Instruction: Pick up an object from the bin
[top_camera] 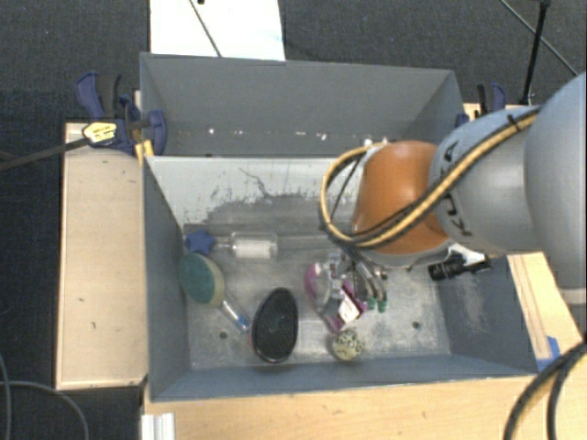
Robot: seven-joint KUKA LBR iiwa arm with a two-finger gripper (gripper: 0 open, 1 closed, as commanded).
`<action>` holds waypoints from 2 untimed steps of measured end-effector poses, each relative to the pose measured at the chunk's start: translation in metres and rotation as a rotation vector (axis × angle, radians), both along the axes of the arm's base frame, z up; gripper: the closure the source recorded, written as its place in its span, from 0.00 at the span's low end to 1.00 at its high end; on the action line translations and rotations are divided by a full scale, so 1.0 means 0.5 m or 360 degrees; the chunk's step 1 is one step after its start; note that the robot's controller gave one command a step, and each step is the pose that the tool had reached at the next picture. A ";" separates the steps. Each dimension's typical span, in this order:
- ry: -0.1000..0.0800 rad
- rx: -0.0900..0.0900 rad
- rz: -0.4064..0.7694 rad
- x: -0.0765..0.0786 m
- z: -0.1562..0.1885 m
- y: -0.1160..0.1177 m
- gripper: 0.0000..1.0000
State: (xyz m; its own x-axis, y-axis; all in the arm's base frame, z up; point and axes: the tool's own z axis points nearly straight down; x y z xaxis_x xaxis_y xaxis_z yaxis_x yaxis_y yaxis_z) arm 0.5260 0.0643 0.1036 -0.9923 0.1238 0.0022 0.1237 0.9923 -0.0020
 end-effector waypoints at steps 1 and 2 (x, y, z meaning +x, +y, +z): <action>0.0008 0.0013 0.0583 0.075 -0.045 -0.004 1.00; -0.0014 0.0006 0.0575 0.074 -0.062 -0.010 0.00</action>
Offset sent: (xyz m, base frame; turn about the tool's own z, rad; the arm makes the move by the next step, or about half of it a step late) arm 0.0350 -0.0063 -0.0336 -0.3643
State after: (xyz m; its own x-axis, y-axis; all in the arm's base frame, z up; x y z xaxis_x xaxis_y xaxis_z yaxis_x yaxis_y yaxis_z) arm 0.5631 0.0593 0.0725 -0.9719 -0.2353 -0.0066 -0.2353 0.9719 0.0010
